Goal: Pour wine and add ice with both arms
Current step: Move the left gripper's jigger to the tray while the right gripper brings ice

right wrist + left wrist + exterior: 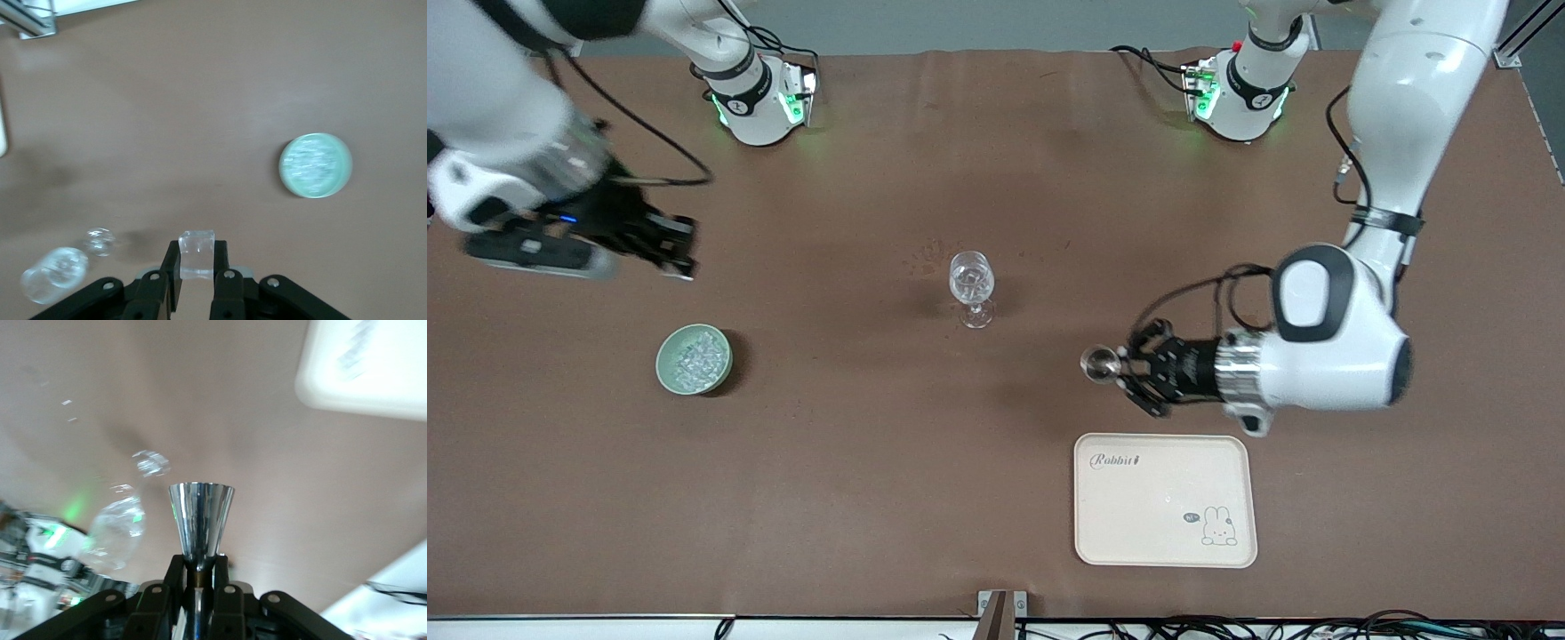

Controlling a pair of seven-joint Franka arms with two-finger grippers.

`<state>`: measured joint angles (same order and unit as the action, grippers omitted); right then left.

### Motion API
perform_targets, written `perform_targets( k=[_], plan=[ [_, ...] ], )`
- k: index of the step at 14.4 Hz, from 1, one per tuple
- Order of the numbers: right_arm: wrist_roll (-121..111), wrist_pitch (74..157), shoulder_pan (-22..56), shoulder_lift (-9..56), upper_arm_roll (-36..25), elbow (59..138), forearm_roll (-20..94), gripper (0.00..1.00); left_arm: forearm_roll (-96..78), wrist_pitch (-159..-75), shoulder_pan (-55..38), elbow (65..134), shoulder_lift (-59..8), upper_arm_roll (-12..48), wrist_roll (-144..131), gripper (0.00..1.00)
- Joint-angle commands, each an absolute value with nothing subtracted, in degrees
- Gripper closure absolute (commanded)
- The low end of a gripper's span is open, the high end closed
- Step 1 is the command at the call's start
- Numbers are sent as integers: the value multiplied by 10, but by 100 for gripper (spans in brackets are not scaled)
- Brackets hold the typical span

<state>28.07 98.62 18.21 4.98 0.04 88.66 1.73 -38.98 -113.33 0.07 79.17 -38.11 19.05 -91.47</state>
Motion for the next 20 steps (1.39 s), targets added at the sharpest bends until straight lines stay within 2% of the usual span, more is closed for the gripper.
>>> perform_targets(
  k=[1, 4, 6, 10, 18, 20],
  plan=[
    [379, 1031, 252, 100, -7, 887, 33, 99, -437, -1194, 30, 759, -425, 196, -901, 99],
    [470, 1075, 318, 151, -7, 887, 33, 99, -516, -1282, 55, 733, -481, 196, -867, 99],
    [504, 1080, 355, 170, -7, 887, 33, 99, -581, -1282, 70, 691, -531, 196, -826, 99],
    [555, 1080, 408, 195, -7, 887, 33, 99, -631, -1284, 94, 684, -584, 196, -669, 99],
    [608, 1101, 452, 240, -8, 887, 32, 98, -680, -1281, 123, 689, -632, 195, -529, 99],
    [608, 1102, 454, 242, -8, 887, 32, 98, -680, -1280, 124, 689, -639, 195, -528, 96]
  ],
)
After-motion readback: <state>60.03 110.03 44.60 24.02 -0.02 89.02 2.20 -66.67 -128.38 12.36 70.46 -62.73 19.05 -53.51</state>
